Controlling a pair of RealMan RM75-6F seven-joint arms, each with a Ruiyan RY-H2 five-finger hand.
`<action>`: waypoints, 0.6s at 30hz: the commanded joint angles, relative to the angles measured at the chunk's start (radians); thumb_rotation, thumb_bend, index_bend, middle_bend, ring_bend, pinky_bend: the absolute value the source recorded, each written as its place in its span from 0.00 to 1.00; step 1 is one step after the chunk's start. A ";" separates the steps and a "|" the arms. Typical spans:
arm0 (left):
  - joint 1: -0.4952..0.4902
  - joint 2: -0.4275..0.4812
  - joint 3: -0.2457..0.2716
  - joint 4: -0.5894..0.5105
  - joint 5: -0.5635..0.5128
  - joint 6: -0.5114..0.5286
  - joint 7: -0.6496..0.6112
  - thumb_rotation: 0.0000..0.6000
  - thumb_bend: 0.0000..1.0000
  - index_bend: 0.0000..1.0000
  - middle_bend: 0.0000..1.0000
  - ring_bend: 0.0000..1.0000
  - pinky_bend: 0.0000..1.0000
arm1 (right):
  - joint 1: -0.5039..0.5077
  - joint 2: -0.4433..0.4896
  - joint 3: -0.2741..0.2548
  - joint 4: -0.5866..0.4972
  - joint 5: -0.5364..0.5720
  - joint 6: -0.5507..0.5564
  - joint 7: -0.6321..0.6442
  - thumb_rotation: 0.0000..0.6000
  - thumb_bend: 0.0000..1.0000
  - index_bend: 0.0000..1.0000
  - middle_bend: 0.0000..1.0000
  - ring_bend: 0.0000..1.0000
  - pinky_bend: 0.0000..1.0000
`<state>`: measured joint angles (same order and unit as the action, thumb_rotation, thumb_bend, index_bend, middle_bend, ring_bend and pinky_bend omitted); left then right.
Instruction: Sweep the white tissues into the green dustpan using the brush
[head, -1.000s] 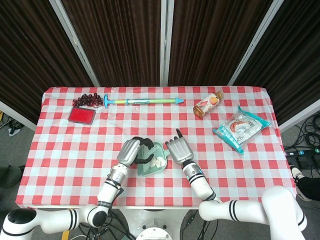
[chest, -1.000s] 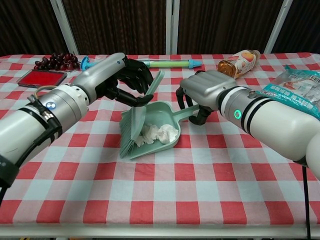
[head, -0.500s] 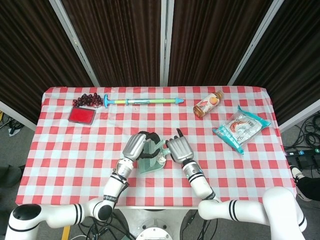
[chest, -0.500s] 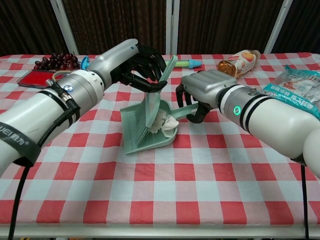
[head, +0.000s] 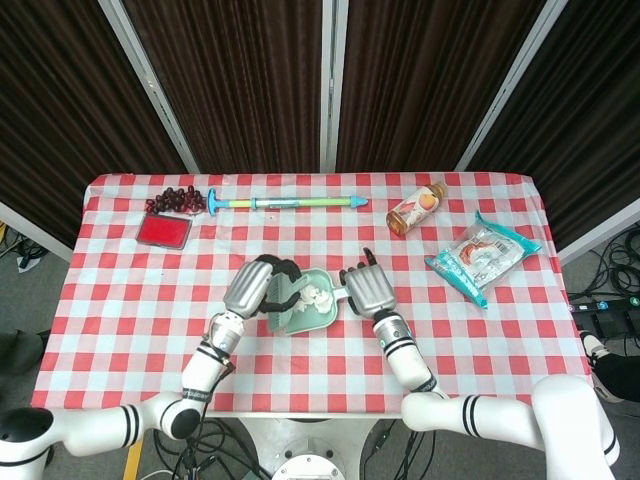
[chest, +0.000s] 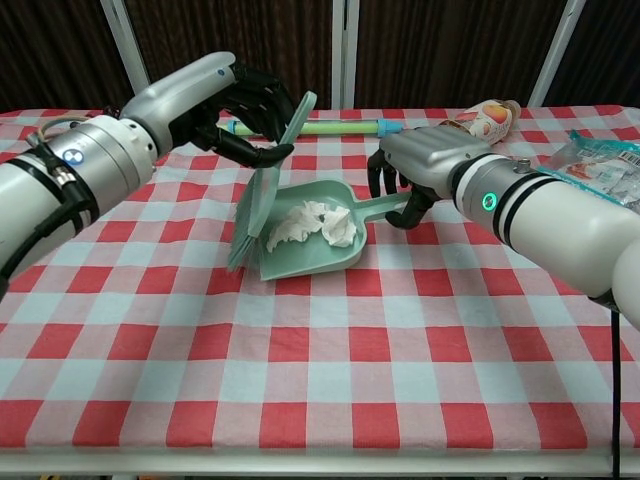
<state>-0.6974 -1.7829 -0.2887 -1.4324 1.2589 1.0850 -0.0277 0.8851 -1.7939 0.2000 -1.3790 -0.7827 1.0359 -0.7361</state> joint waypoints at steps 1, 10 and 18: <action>0.009 0.017 0.011 -0.003 0.011 0.008 -0.005 1.00 0.47 0.50 0.53 0.41 0.30 | -0.003 -0.008 0.004 0.013 0.001 0.001 0.008 1.00 0.43 0.67 0.56 0.31 0.04; 0.035 0.051 0.031 0.018 0.019 0.033 -0.014 1.00 0.47 0.50 0.53 0.41 0.29 | -0.009 -0.040 0.010 0.063 0.007 -0.003 0.023 1.00 0.29 0.51 0.45 0.23 0.02; 0.051 0.078 0.039 0.022 0.011 0.031 -0.035 1.00 0.47 0.50 0.53 0.41 0.29 | -0.012 -0.054 0.018 0.079 0.006 0.002 0.024 1.00 0.12 0.31 0.32 0.13 0.00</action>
<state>-0.6470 -1.7061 -0.2503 -1.4099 1.2690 1.1157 -0.0617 0.8729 -1.8480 0.2177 -1.3004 -0.7768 1.0379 -0.7123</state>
